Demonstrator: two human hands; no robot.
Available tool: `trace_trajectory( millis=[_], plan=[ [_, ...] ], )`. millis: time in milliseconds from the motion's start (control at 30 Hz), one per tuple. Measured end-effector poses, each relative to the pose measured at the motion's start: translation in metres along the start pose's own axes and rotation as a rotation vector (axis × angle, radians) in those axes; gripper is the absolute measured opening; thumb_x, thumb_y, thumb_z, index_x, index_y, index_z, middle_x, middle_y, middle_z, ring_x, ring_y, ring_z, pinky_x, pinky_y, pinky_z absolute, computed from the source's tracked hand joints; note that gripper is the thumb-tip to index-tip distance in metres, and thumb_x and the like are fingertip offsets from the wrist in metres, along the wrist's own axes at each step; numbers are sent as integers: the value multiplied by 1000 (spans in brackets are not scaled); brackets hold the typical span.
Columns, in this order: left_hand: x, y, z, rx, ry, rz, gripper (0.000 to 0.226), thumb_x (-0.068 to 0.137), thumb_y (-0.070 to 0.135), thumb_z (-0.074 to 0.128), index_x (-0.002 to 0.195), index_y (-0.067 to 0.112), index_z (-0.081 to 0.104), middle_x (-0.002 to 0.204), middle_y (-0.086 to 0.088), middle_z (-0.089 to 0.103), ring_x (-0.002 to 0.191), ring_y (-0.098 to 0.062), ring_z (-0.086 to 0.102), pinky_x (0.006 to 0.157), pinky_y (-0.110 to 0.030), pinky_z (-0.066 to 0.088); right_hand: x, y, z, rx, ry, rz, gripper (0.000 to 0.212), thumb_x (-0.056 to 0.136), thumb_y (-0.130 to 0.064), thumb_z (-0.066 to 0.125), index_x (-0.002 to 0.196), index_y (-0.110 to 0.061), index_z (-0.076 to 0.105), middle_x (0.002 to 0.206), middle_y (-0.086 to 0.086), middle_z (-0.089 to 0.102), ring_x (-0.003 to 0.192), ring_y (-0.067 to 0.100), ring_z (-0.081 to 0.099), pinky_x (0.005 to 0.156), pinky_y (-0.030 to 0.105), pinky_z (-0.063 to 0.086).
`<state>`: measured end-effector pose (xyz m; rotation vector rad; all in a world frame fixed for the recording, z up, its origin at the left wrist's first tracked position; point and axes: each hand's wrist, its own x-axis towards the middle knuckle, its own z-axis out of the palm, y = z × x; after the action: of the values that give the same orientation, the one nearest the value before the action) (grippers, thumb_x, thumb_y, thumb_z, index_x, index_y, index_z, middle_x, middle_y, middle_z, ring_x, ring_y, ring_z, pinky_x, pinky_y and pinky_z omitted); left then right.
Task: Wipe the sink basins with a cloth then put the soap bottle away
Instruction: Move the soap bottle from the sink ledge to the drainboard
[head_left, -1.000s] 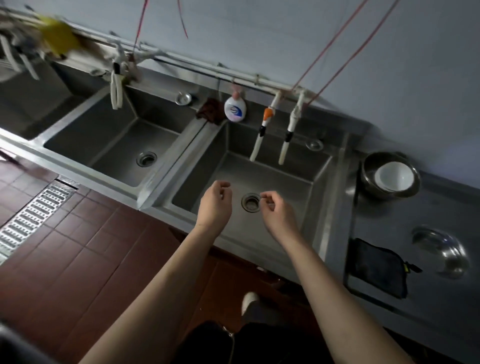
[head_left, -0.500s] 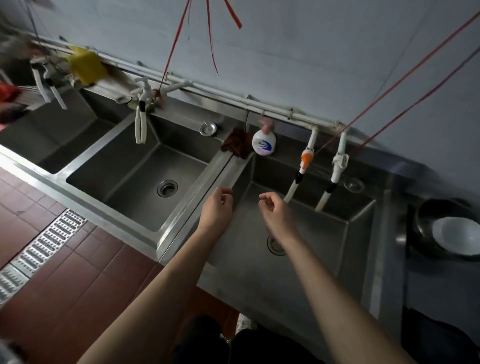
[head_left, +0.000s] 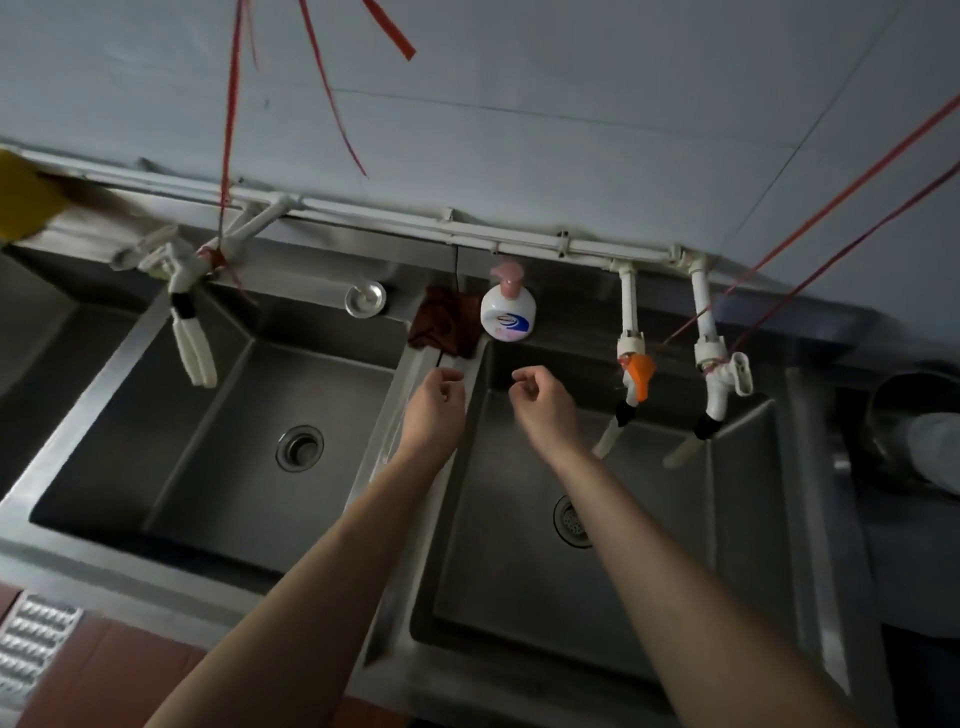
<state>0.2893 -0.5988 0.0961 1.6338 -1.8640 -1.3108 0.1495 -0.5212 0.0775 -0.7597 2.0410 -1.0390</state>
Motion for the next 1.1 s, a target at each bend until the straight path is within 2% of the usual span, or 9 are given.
trace_trajectory(
  millis=[200,267,367,533,667,767,833,933,1100],
  plan=[
    [88,3,9,58,-81,40,26,100,24,50,123,22,61,106,1,68,97,-21,65,78,-34,48,94,-10,22,-21,236,10,29,99,-17,63,128,-16,62,125,6,64,111,20,64,97,35,55],
    [110,4,15,57,-112,50,27,99,22,49,123,21,61,108,-1,69,99,-25,65,84,-38,53,121,-9,25,-51,283,13,36,96,-19,67,131,-14,60,129,7,60,114,21,62,100,34,53],
    [136,3,25,35,-149,45,27,98,22,47,122,23,61,108,0,70,97,-25,66,87,-43,56,156,-9,27,-122,314,4,46,93,-15,72,137,-11,56,140,9,52,124,24,57,101,27,45],
    [169,-2,38,20,-161,65,26,98,19,47,120,20,62,106,-2,70,97,-23,65,82,-37,54,200,10,36,-257,230,-14,73,89,-14,76,153,-10,41,162,10,34,147,29,39,122,38,33],
    [183,-6,42,29,-152,79,25,97,16,48,116,20,64,103,0,69,92,-19,62,67,-27,41,212,24,44,-286,231,-80,75,82,-13,82,147,-12,44,152,8,43,138,30,47,113,39,41],
    [188,-12,42,30,-148,77,26,97,15,48,116,20,64,102,1,68,89,-17,59,61,-22,39,217,28,50,-363,281,-114,83,80,-20,85,150,-12,42,147,14,43,133,33,45,109,42,43],
    [189,-18,41,28,-140,77,27,97,13,48,118,18,64,103,-2,68,85,-15,58,60,-19,41,218,29,53,-465,306,-130,74,81,-26,84,144,-10,48,139,17,42,127,37,47,106,39,43],
    [187,-26,34,7,-136,55,28,98,12,47,120,17,63,100,-1,67,72,-4,55,48,-6,36,218,29,56,-432,311,-139,66,81,-23,85,136,-6,52,137,17,45,126,36,50,104,37,42],
    [174,-34,18,12,-117,31,30,99,15,47,124,19,62,104,1,66,75,-6,55,56,-20,38,193,25,64,-336,295,-148,69,77,-21,87,136,-10,54,133,12,55,122,31,55,98,34,44]
  ],
)
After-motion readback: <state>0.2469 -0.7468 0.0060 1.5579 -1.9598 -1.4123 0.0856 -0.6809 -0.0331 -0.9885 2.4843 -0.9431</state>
